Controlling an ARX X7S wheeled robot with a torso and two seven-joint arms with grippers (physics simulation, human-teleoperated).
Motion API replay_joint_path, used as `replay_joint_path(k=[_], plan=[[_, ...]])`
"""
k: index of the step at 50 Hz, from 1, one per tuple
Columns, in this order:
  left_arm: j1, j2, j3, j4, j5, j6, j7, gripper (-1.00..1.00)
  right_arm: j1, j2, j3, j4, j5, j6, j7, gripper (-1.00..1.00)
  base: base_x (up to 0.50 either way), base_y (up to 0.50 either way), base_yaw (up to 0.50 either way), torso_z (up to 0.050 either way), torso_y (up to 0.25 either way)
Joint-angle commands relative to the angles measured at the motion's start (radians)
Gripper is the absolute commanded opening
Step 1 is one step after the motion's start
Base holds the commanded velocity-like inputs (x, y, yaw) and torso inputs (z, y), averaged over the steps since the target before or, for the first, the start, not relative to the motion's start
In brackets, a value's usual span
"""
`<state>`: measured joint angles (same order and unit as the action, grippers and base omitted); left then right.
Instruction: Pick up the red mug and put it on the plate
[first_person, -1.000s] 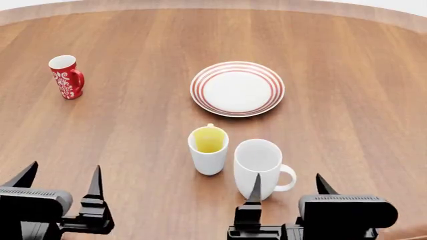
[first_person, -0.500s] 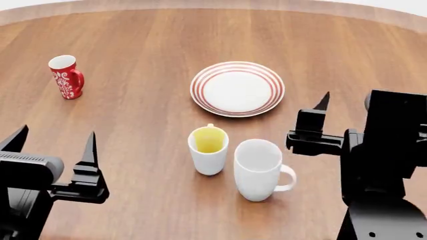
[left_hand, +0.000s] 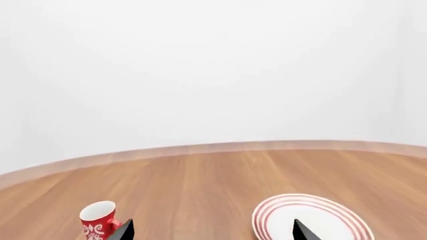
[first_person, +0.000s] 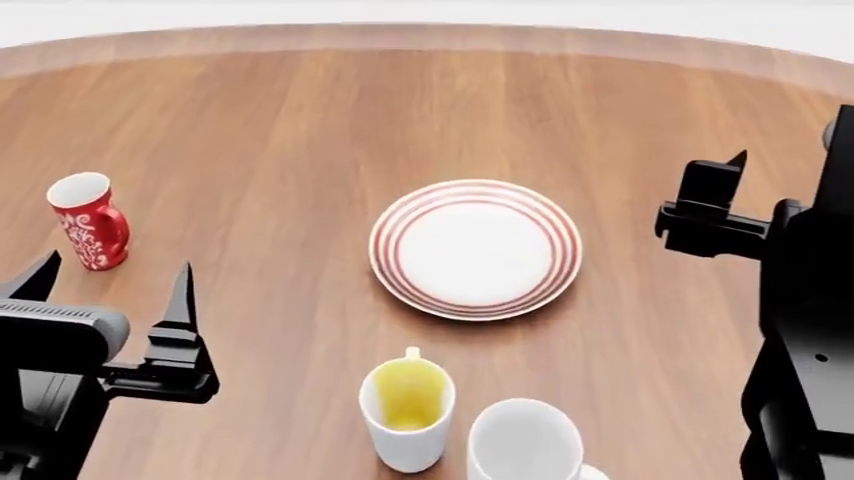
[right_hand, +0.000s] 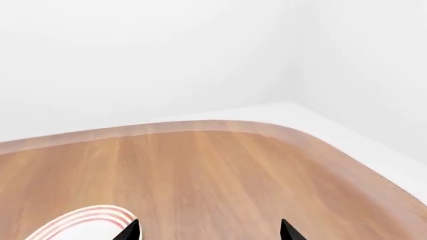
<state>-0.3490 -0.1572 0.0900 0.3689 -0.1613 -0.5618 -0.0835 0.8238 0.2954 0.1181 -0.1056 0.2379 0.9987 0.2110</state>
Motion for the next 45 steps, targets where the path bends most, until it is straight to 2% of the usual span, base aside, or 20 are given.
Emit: replay_joint_path(k=[1, 45], plan=[[-0.004, -0.007, 0.010, 0.001, -0.005, -0.001, -0.008, 1.00, 0.014, 0.007, 0.007, 0.040, 0.006, -0.001, -0.004, 1.00, 0.50, 0.00, 0.00, 0.000, 0.000], [-0.007, -0.031, 0.032, -0.001, -0.020, 0.008, -0.038, 1.00, 0.018, 0.017, 0.004, 0.042, 0.027, 0.017, -0.003, 1.00, 0.50, 0.00, 0.00, 0.000, 0.001]])
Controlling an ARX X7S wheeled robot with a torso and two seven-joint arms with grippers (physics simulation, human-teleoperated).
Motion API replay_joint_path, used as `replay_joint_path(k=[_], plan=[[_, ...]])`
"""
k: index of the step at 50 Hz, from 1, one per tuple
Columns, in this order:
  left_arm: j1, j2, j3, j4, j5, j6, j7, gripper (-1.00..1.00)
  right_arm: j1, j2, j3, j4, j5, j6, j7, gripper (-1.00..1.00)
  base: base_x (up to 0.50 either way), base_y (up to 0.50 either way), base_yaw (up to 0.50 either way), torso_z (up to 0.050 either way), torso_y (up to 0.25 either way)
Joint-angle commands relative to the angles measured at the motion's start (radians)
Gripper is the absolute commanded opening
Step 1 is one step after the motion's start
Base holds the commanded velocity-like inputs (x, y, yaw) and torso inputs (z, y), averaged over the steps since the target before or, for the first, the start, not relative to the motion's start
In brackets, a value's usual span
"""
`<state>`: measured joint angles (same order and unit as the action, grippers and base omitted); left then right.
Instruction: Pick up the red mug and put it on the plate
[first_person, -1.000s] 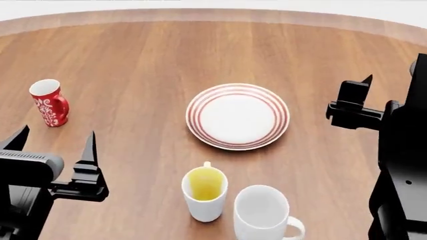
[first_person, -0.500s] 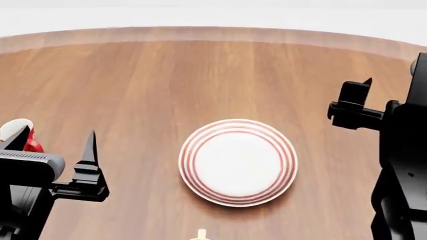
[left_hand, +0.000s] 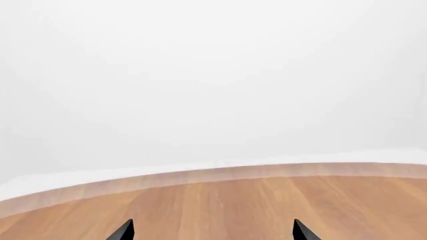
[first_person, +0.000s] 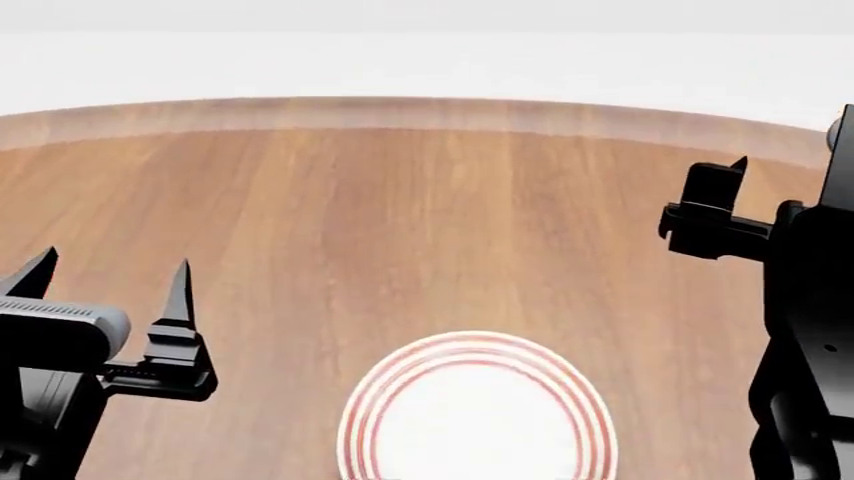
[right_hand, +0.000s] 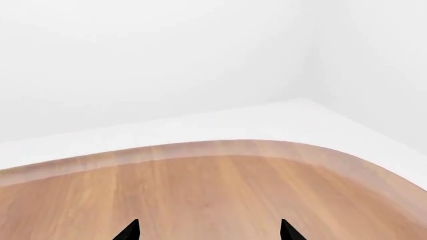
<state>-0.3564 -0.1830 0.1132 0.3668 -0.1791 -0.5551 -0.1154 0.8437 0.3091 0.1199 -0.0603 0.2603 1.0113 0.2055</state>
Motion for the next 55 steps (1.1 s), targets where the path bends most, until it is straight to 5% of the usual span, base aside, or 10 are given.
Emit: replay_joint_path(k=[1, 20, 35, 55], plan=[[0.000, -0.006, 0.008, 0.002, -0.003, 0.001, -0.006, 1.00, -0.002, 0.004, 0.003, -0.005, 0.005, 0.006, 0.003, 1.00, 0.50, 0.00, 0.00, 0.000, 0.000], [0.000, -0.007, -0.001, -0.013, -0.020, 0.006, -0.025, 1.00, -0.006, 0.002, -0.027, 0.033, -0.002, -0.042, -0.007, 1.00, 0.18, 0.00, 0.00, 0.000, 0.001], [-0.104, 0.123, -0.234, -0.198, 0.089, 0.010, -0.446, 1.00, -0.024, -0.006, -0.044, 0.048, -0.001, -0.051, -0.008, 1.00, 0.00, 0.00, 0.00, 0.000, 0.000], [-0.125, 0.110, -0.239, -0.276, 0.069, 0.035, -0.513, 1.00, -0.027, -0.012, -0.060, 0.083, 0.003, -0.073, -0.014, 1.00, 0.00, 0.00, 0.00, 0.000, 0.000]])
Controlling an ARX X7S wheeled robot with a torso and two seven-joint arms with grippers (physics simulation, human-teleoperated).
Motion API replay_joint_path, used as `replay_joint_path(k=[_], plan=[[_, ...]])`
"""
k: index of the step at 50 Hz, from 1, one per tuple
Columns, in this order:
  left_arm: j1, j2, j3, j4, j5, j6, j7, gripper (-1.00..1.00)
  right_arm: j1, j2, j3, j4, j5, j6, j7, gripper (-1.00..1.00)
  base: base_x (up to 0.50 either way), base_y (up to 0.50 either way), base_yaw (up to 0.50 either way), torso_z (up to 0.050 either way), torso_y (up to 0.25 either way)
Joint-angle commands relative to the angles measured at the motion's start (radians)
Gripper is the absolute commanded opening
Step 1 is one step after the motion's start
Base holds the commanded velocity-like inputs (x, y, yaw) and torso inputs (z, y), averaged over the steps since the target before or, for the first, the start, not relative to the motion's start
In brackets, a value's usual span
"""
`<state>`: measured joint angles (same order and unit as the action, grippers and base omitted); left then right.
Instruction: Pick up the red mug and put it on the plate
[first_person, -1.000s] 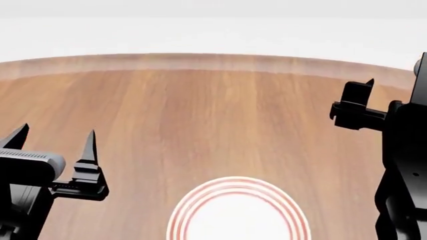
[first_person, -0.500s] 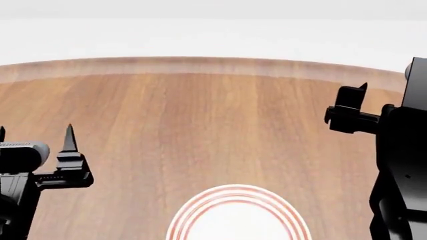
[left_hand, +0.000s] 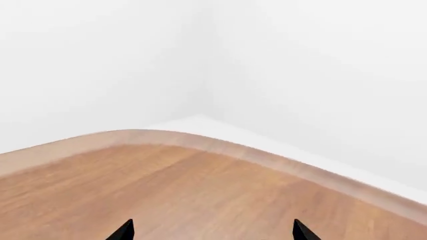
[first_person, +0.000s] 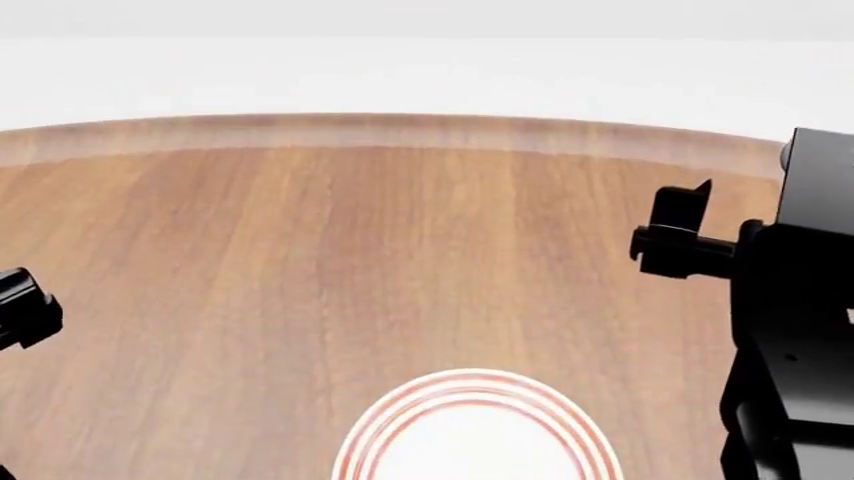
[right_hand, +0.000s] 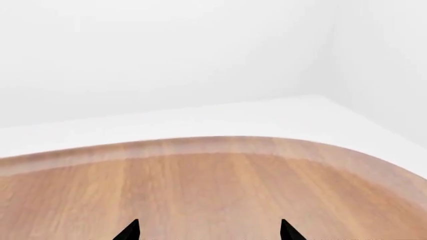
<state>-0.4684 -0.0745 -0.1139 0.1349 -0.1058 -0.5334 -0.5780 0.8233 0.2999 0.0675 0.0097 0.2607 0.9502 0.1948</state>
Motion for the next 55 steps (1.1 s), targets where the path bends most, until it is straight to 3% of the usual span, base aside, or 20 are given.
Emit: replay_joint_path(k=[1, 33, 55], plan=[[-0.013, 0.001, -0.012, -0.050, -0.010, 0.011, -0.047, 1.00, -0.005, -0.002, -0.008, 0.016, 0.003, -0.012, -0.004, 1.00, 0.00, 0.00, 0.00, 0.000, 0.000], [0.017, -0.019, 0.010, -0.284, -0.078, 0.079, -0.027, 1.00, 0.010, -0.006, -0.028, 0.049, 0.011, -0.017, -0.006, 1.00, 0.00, 0.00, 0.00, 0.000, 0.000], [-0.006, -0.024, -0.005, -0.371, -0.076, 0.127, -0.104, 1.00, 0.004, -0.007, -0.032, 0.058, 0.017, -0.026, -0.004, 1.00, 0.00, 0.00, 0.00, 0.000, 0.000]])
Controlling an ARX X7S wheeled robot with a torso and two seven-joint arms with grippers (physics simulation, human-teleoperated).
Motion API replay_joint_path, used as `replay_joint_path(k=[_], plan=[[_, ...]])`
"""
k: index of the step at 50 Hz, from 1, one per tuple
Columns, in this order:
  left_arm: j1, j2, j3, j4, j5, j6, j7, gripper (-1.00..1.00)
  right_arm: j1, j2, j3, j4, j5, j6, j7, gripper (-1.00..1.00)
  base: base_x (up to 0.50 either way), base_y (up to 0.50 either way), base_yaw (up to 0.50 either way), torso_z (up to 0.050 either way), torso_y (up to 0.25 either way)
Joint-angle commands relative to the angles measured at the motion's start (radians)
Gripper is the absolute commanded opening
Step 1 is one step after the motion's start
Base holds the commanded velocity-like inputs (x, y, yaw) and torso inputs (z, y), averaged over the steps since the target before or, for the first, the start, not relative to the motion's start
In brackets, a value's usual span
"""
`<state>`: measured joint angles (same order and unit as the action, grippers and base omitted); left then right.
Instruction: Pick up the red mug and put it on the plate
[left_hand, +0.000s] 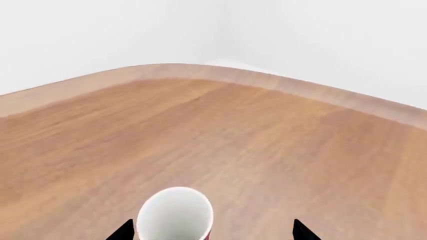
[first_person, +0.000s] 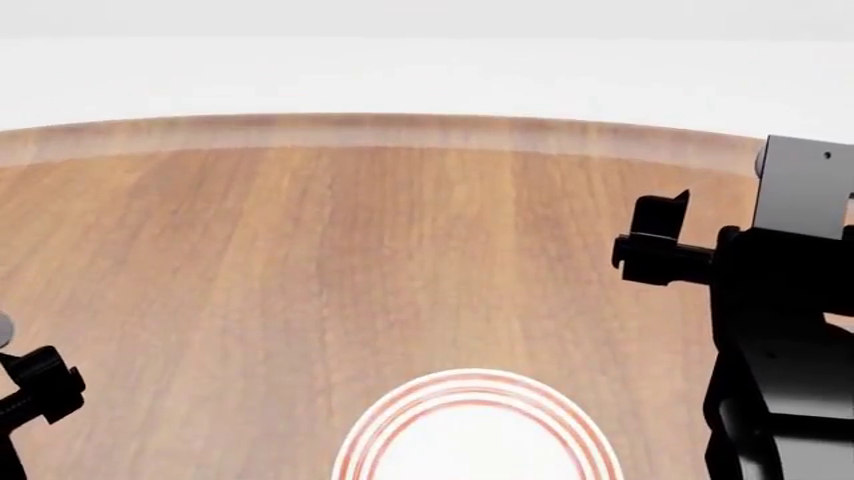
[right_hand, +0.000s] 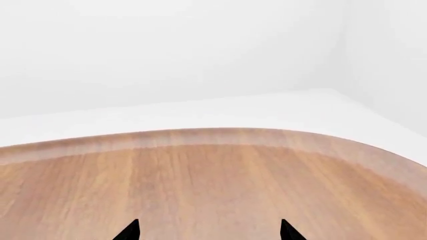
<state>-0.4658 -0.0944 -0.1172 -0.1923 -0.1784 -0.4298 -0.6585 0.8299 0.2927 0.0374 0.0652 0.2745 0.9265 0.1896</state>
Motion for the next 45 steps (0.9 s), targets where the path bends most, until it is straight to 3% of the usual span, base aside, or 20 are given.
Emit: replay_joint_path(k=[1, 22, 45], plan=[[-0.009, -0.005, -0.001, -0.048, -0.004, 0.027, -0.024, 1.00, -0.003, 0.000, -0.001, 0.003, 0.004, -0.002, 0.001, 1.00, 0.00, 0.00, 0.00, 0.000, 0.000], [-0.058, -0.019, -0.008, -0.232, -0.027, 0.088, -0.019, 1.00, 0.000, -0.004, -0.010, 0.035, 0.009, -0.023, -0.003, 1.00, 0.00, 0.00, 0.00, 0.000, 0.000], [-0.116, -0.022, -0.010, -0.383, -0.071, 0.043, -0.001, 1.00, -0.003, -0.002, -0.010, 0.050, 0.018, -0.035, -0.005, 1.00, 0.00, 0.00, 0.00, 0.000, 0.000]])
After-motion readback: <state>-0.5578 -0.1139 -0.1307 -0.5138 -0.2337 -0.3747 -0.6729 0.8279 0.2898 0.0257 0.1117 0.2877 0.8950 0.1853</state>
